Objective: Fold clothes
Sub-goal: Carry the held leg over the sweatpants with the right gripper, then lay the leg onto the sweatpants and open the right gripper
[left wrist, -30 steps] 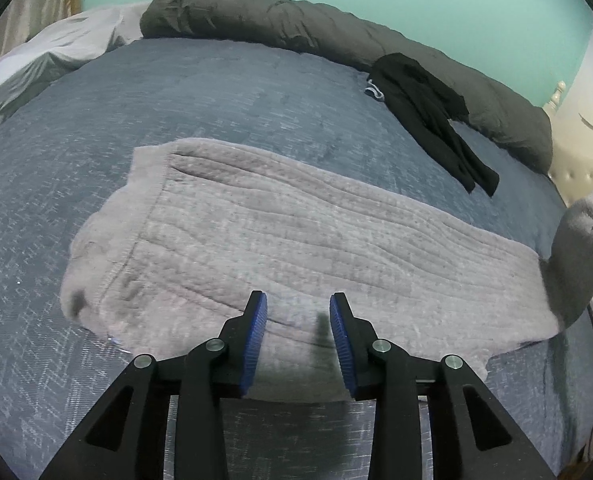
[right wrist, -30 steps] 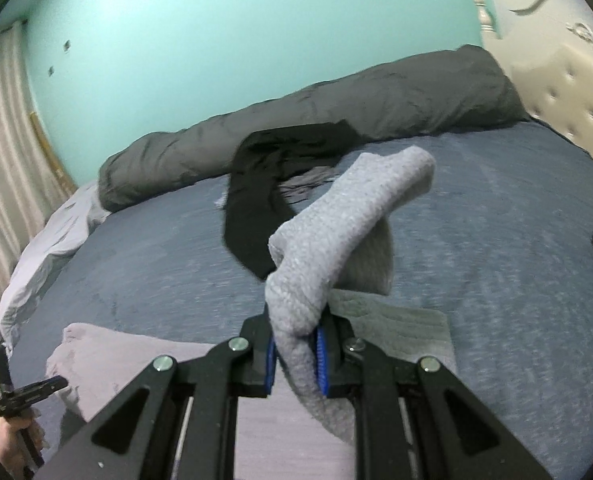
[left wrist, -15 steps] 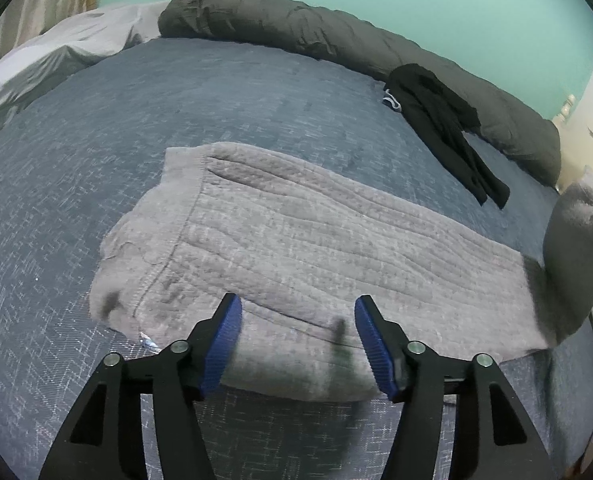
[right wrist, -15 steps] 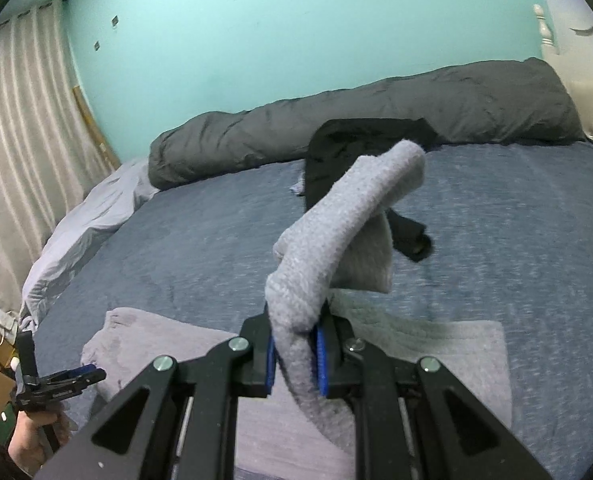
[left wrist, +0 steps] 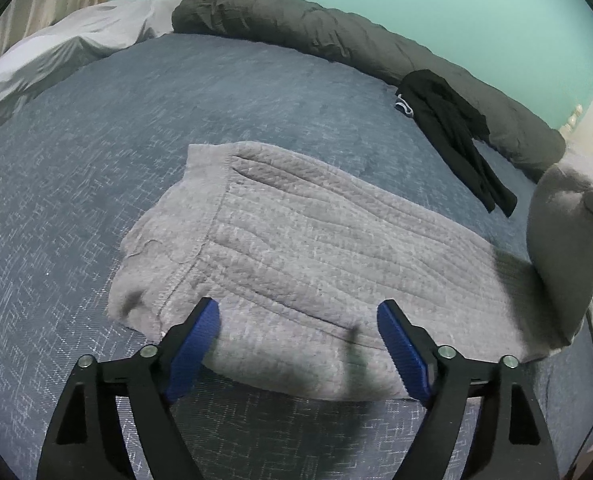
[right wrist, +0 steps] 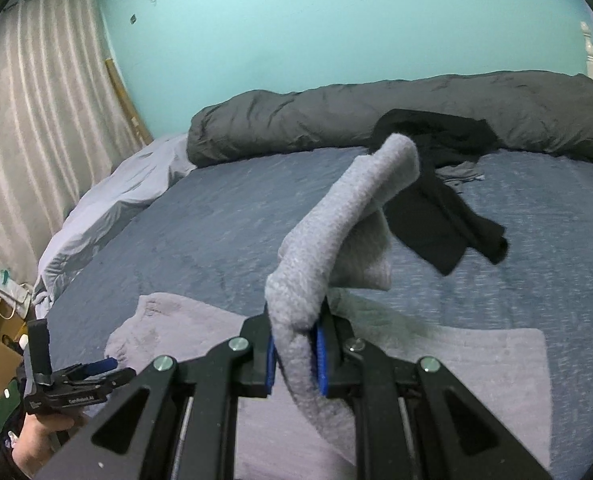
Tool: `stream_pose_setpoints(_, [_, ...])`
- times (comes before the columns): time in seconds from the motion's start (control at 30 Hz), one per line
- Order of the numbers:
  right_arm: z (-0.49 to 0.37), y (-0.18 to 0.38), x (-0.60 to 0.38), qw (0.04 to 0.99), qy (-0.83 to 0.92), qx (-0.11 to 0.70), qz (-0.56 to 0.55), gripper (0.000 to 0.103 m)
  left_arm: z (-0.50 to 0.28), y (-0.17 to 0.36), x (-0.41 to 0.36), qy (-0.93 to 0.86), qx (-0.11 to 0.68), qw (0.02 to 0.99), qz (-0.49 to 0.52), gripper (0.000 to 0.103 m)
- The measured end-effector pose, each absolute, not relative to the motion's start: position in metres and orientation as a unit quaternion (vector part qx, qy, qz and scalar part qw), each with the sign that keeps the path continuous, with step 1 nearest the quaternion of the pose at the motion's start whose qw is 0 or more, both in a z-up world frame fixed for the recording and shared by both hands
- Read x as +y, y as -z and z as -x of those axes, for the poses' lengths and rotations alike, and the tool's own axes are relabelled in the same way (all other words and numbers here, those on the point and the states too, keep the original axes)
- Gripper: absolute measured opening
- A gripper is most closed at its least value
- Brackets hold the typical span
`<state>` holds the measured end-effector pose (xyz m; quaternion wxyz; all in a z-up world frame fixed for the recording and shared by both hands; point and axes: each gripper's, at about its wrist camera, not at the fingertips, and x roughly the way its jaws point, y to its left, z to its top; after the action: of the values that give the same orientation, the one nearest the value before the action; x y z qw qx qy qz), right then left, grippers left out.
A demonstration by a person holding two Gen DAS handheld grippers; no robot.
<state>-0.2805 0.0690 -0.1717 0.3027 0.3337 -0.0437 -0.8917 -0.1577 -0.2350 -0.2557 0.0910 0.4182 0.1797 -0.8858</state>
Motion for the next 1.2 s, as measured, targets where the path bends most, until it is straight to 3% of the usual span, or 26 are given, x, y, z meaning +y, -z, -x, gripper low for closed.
stream_pose_setpoints(1.07, [0.247, 0.232, -0.106, 0.401, 0.834, -0.008, -0.379, 0.015, 0.142, 0.254, -0.269, 0.88, 0.213, 0.12, -0.406, 0.092])
stream_pose_setpoints(1.2, [0.243, 0.25, -0.12, 0.407, 0.82, 0.003, -0.402, 0.021, 0.141, 0.255, -0.271, 0.88, 0.215, 0.124, -0.405, 0.092])
